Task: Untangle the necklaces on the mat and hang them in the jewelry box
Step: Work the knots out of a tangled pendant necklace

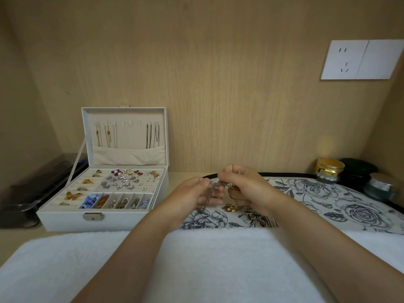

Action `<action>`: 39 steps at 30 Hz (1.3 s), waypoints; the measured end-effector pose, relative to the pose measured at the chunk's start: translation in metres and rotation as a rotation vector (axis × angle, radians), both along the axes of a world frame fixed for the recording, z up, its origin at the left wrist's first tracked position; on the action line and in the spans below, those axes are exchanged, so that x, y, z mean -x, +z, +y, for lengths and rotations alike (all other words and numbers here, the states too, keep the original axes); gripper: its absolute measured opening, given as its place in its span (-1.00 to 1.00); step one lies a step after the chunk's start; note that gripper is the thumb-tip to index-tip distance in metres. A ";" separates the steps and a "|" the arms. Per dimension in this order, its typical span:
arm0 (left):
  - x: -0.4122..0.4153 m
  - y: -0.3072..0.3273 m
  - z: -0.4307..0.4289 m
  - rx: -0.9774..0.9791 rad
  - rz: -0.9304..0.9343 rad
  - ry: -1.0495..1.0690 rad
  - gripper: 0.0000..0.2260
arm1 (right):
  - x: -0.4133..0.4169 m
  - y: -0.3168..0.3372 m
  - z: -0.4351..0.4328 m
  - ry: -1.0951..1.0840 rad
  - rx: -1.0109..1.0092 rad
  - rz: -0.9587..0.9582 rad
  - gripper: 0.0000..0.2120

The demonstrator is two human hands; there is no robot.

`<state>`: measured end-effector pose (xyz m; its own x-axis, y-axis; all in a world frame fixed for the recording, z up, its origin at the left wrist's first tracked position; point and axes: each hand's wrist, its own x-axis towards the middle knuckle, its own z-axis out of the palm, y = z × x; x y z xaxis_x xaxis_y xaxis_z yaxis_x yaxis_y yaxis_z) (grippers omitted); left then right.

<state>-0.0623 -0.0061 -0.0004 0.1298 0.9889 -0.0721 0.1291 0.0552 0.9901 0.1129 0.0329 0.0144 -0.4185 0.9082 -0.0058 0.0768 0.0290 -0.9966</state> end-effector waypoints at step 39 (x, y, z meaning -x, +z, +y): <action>-0.003 0.002 0.000 -0.102 0.107 0.184 -0.77 | 0.001 -0.010 0.002 -0.075 -0.521 -0.375 -0.82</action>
